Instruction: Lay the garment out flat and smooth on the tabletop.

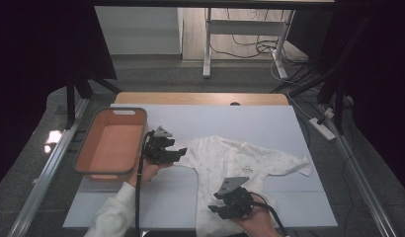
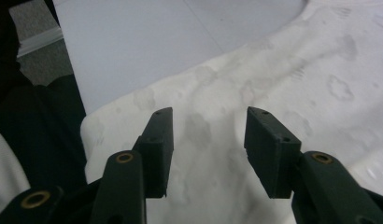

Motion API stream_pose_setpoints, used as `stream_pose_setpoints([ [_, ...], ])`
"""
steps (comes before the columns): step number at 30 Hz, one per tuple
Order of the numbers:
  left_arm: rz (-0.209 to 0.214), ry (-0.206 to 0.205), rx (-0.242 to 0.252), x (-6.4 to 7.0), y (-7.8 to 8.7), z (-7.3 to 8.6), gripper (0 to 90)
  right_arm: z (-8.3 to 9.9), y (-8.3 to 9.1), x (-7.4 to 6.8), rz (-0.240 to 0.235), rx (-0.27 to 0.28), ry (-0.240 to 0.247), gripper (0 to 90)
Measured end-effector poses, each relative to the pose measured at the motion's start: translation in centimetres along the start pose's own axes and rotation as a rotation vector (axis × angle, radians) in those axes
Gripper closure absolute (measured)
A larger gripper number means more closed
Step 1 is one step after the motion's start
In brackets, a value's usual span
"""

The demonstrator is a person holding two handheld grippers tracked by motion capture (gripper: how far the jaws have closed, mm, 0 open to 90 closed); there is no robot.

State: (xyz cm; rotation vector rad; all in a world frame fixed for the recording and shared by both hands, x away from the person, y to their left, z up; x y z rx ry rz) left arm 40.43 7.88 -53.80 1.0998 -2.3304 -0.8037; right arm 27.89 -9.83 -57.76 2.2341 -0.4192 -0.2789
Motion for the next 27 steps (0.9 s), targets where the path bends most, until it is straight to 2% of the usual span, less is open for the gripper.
stream_pose_setpoints([
  [3, -0.001, 0.002, 0.000, 0.0, 0.0, 0.0, 37.0, -0.2, -0.9, 0.0, 0.020, -0.026, 0.019, 60.2],
  [7, 0.000, 0.002, 0.000, 0.0, 0.0, 0.0, 36.9, -0.2, -1.4, 0.0, 0.026, -0.046, 0.028, 78.9],
  [10, 0.000, 0.002, 0.002, -0.1, 0.1, 0.0, 37.0, 0.0, -1.3, 0.0, 0.030, -0.055, 0.041, 88.5],
  [15, -0.001, 0.004, 0.003, -0.1, 0.1, 0.0, 36.9, -0.3, -0.4, 0.2, 0.032, -0.036, 0.049, 89.6],
  [19, -0.002, 0.006, 0.011, -0.2, 0.3, 0.0, 37.0, 0.1, 0.9, 1.0, 0.068, -0.030, 0.052, 89.6],
  [23, -0.001, 0.008, 0.011, -0.2, 0.3, 0.0, 37.0, 0.8, 2.4, 2.3, 0.091, -0.020, 0.017, 89.6],
  [27, -0.002, 0.010, 0.008, -0.3, 0.2, 0.0, 37.0, 1.9, 2.4, 3.1, 0.105, -0.050, 0.000, 89.6],
])
Point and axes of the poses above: each handheld gripper's, and its own axes: y roughly backward along the jaws, z roughly out of its underside, x roughly to its right, the point moved 9 cm from there along -y, roughly forward along the jaws, and after that the axes turned 1 degree about -z, right-handed, at the moved point
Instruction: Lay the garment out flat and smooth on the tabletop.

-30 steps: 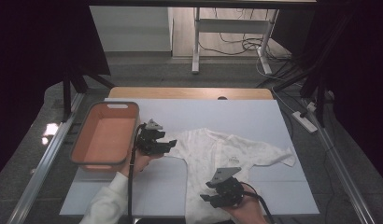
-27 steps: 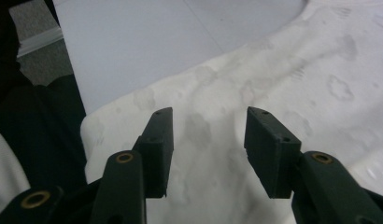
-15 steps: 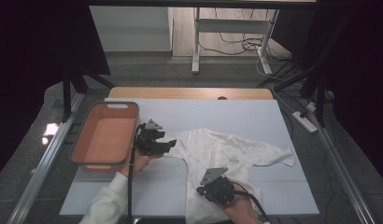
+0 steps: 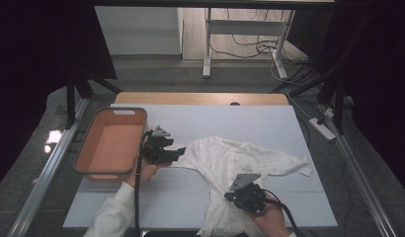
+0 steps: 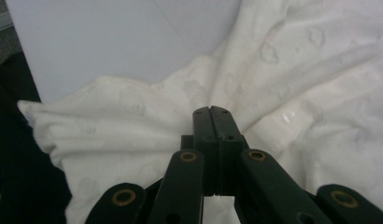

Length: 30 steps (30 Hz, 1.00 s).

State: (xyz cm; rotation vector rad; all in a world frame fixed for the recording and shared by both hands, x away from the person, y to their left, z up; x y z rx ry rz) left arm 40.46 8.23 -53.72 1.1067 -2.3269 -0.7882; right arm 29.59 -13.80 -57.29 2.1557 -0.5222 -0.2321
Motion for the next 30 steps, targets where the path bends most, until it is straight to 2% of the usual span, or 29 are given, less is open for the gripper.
stream_pose_setpoints([
  [2, 0.000, -0.001, 0.000, 0.0, 0.0, 0.0, 37.0, 0.2, -0.4, 0.0, 0.000, -0.013, 0.000, 89.5],
  [5, 0.000, 0.000, 0.002, 0.1, 0.0, 0.0, 37.0, -0.1, -0.8, -0.3, 0.022, -0.001, 0.010, 77.3],
  [7, -0.001, 0.000, 0.000, 0.0, 0.0, 0.0, 37.0, -0.8, -0.5, -0.7, 0.029, 0.032, 0.012, 69.4],
  [10, 0.000, 0.002, -0.002, 0.0, -0.1, 0.0, 37.0, -2.0, 0.1, -2.3, -0.026, 0.091, 0.014, 60.1],
  [12, 0.000, 0.000, -0.004, 0.0, -0.1, 0.0, 37.0, -2.5, 0.0, -3.6, -0.067, 0.101, 0.029, 55.7],
  [15, -0.001, -0.004, -0.002, 0.1, -0.1, 0.0, 37.0, -2.8, -0.9, -5.4, -0.131, 0.074, 0.061, 49.9],
  [17, 0.000, -0.004, -0.004, 0.1, -0.1, 0.0, 36.9, -2.5, -2.1, -6.1, -0.134, 0.030, 0.091, 48.8],
  [19, -0.001, -0.003, -0.005, 0.0, -0.1, 0.0, 36.9, -2.1, -3.1, -6.2, -0.124, -0.013, 0.107, 51.2],
  [20, -0.001, -0.004, -0.005, 0.0, -0.1, 0.0, 37.0, -1.9, -3.5, -6.1, -0.114, -0.026, 0.105, 55.5],
  [21, -0.001, -0.004, -0.004, 0.0, -0.1, 0.0, 37.0, -2.0, -3.5, -6.0, -0.115, -0.011, 0.094, 68.4],
  [24, -0.002, -0.004, -0.002, 0.0, -0.1, 0.0, 37.0, -2.1, -3.4, -5.9, -0.130, -0.021, 0.090, 86.6],
  [27, -0.002, -0.005, 0.000, 0.1, 0.0, 0.0, 37.0, -2.2, -3.5, -6.3, -0.120, -0.020, 0.111, 88.4],
  [30, -0.003, -0.006, 0.002, 0.1, 0.0, -0.1, 37.0, -3.0, -3.2, -7.4, -0.157, 0.022, 0.128, 88.7],
])
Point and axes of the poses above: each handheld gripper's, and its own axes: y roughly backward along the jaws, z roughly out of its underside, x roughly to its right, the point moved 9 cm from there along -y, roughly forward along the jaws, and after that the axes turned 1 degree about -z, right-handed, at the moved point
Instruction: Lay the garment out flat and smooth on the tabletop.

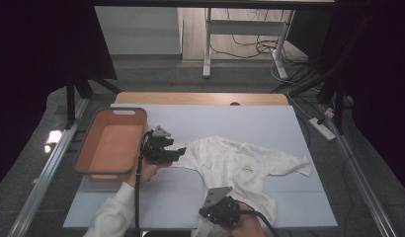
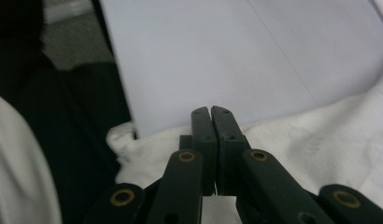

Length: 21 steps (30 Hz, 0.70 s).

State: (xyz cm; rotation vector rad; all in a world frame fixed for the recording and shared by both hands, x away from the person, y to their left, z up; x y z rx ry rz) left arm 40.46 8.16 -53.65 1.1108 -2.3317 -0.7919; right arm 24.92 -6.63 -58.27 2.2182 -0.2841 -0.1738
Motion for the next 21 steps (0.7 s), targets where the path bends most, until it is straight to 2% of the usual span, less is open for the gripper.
stream_pose_setpoints([
  [2, 0.000, 0.002, 0.001, 0.0, 0.0, 0.0, 37.0, -1.0, 0.3, -0.9, -0.023, 0.047, 0.005, 88.8],
  [7, -0.002, 0.002, -0.003, -0.1, -0.1, 0.0, 37.0, -3.3, 1.3, -2.8, -0.048, 0.145, 0.046, 88.6],
  [9, -0.002, 0.000, -0.004, 0.0, -0.1, 0.0, 37.0, -3.4, 1.1, -3.0, -0.046, 0.150, 0.049, 87.0],
  [11, -0.002, -0.002, -0.003, 0.0, -0.1, 0.0, 37.0, -3.2, 0.9, -2.6, -0.025, 0.144, 0.040, 72.9],
  [12, -0.002, -0.002, -0.002, 0.0, 0.0, 0.0, 37.0, -3.0, 0.8, -2.3, -0.009, 0.138, 0.034, 64.9],
  [14, -0.001, 0.001, -0.001, -0.1, 0.0, 0.0, 37.0, -2.7, 1.4, -1.4, 0.024, 0.139, 0.016, 58.9],
  [16, -0.001, 0.002, 0.000, -0.2, 0.0, 0.0, 37.0, -2.4, 2.7, -0.2, 0.055, 0.159, -0.016, 54.3],
  [19, -0.002, 0.005, 0.003, -0.3, 0.2, 0.0, 37.0, -0.8, 5.3, 2.8, 0.144, 0.168, -0.086, 50.6],
  [20, -0.003, 0.005, 0.004, -0.3, 0.2, 0.0, 37.0, 0.4, 6.4, 4.3, 0.185, 0.162, -0.127, 49.4],
  [21, -0.003, 0.007, 0.006, -0.3, 0.2, 0.0, 37.0, 1.2, 7.1, 5.2, 0.206, 0.157, -0.160, 48.7],
])
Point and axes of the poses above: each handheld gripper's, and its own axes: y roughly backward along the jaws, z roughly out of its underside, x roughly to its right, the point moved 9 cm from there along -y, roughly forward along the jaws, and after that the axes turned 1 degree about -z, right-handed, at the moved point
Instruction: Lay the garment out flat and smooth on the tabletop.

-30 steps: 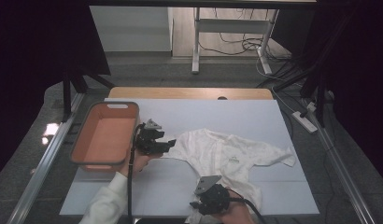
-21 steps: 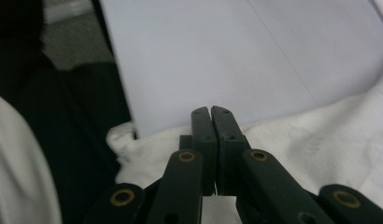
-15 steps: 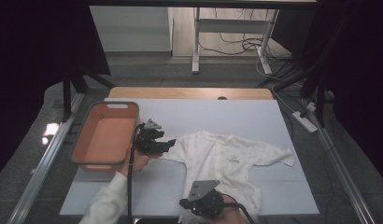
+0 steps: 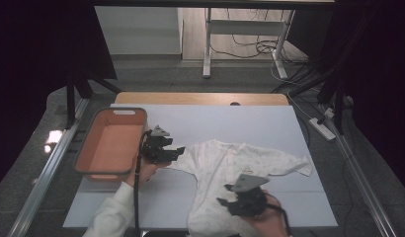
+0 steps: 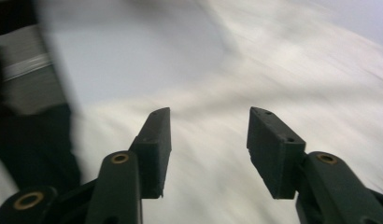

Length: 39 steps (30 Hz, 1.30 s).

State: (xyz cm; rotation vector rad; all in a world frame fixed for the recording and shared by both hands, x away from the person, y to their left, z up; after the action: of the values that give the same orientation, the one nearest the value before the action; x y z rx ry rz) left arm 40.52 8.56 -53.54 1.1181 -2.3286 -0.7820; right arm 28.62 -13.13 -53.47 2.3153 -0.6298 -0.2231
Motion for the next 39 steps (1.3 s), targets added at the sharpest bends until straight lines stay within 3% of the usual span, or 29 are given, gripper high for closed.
stream_pose_setpoints([
  [1, 0.000, 0.001, 0.000, 0.0, 0.0, 0.0, 37.0, 0.9, 1.0, 1.7, 0.028, -0.004, -0.048, 48.4],
  [6, -0.002, 0.003, 0.001, 0.0, 0.0, -0.1, 37.0, 4.4, 3.7, 6.3, 0.136, -0.023, -0.147, 48.8],
  [9, -0.001, 0.003, -0.001, 0.0, -0.1, -0.1, 37.0, 6.0, 4.2, 7.8, 0.156, -0.048, -0.188, 49.6],
  [13, 0.000, -0.001, 0.001, 0.1, 0.0, -0.1, 37.0, 7.1, 4.2, 8.5, 0.159, -0.080, -0.217, 49.4],
  [22, -0.003, 0.001, 0.005, -0.1, 0.1, -0.1, 37.0, 7.2, 4.9, 7.1, 0.159, -0.074, -0.188, 49.9],
  [27, -0.006, -0.001, 0.011, 0.0, 0.1, -0.2, 37.0, 7.0, 5.1, 5.1, 0.128, -0.073, -0.145, 49.8],
  [32, -0.006, 0.002, 0.010, 0.0, 0.1, -0.1, 37.0, 7.6, 4.6, 1.9, 0.031, -0.129, -0.108, 49.0],
  [36, -0.007, -0.004, 0.009, 0.1, 0.1, -0.2, 37.0, 8.7, 3.3, 0.7, -0.005, -0.204, -0.080, 46.6],
  [39, -0.008, -0.002, 0.011, 0.1, 0.1, -0.2, 37.0, 9.1, 2.7, 0.2, -0.020, -0.242, -0.053, 55.9],
])
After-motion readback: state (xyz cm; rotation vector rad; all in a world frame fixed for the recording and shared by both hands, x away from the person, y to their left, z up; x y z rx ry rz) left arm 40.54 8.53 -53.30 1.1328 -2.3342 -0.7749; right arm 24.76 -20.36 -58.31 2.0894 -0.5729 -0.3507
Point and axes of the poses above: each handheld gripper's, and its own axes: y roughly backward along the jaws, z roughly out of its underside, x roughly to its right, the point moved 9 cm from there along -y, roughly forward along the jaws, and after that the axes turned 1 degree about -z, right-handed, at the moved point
